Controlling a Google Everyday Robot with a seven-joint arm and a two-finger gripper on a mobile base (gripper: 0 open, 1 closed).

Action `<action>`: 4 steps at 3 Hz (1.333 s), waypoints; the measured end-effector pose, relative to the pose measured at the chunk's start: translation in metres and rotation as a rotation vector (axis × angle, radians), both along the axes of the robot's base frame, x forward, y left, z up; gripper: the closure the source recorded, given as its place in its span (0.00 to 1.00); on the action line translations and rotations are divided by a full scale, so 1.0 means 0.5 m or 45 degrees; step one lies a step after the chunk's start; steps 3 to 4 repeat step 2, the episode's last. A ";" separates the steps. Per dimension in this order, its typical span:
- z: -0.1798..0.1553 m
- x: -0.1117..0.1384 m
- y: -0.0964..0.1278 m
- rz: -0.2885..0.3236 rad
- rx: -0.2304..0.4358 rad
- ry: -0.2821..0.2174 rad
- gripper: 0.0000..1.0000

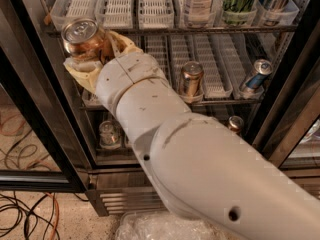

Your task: Pick orange can from top shelf of fridge

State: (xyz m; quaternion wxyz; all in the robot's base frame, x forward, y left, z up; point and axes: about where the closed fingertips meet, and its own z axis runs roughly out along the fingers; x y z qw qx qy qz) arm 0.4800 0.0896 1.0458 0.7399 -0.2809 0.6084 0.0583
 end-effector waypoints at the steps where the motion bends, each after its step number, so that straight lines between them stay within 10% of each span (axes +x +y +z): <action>1: -0.006 -0.039 -0.040 -0.075 -0.014 0.057 1.00; 4: -0.006 -0.039 -0.040 -0.075 -0.014 0.057 1.00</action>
Offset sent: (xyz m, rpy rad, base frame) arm -0.0378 -0.0366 -0.0059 0.0075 0.0827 -0.0892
